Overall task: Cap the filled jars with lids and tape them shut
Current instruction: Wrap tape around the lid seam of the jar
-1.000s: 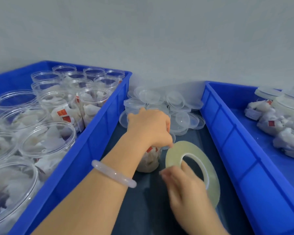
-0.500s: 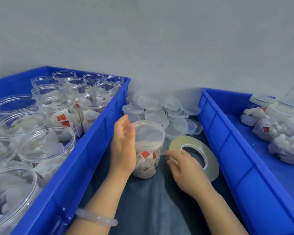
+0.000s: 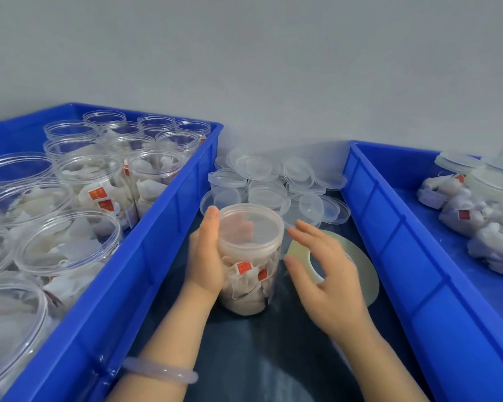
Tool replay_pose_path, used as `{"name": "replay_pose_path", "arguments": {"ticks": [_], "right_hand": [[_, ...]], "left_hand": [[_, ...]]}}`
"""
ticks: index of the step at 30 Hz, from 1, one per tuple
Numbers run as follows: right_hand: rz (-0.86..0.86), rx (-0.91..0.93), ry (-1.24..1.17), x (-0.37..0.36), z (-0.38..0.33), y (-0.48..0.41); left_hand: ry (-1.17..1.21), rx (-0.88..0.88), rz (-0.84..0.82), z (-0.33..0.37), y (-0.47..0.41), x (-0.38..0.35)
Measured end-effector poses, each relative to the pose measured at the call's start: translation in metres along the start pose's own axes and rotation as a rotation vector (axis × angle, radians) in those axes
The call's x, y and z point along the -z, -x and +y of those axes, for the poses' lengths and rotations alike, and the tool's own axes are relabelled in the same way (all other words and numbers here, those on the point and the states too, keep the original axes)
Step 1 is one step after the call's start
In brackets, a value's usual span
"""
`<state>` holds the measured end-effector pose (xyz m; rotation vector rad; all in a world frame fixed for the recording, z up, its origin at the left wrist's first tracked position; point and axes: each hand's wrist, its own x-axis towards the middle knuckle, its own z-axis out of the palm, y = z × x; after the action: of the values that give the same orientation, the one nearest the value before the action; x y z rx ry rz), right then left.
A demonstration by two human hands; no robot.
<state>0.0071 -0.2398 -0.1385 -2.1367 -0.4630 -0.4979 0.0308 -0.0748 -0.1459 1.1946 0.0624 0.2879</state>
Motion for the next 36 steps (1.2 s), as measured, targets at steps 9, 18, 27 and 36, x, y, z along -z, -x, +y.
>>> {"name": "replay_pose_path", "arguments": {"ticks": [9, 18, 27, 36], "right_hand": [[0.094, -0.177, -0.633, -0.018, -0.023, -0.002], [0.079, -0.201, -0.723, -0.016, -0.014, -0.001], [-0.035, -0.161, -0.826, -0.015, -0.007, -0.002], [-0.07, -0.219, -0.919, -0.021, -0.004, -0.001]], "left_hand": [[0.015, -0.004, -0.032, 0.0, 0.005, 0.0], [-0.006, -0.02, -0.027, -0.002, 0.004, 0.001], [-0.002, -0.026, -0.033, -0.003, 0.004, 0.0], [-0.031, -0.074, -0.039, -0.003, 0.006, -0.003]]}}
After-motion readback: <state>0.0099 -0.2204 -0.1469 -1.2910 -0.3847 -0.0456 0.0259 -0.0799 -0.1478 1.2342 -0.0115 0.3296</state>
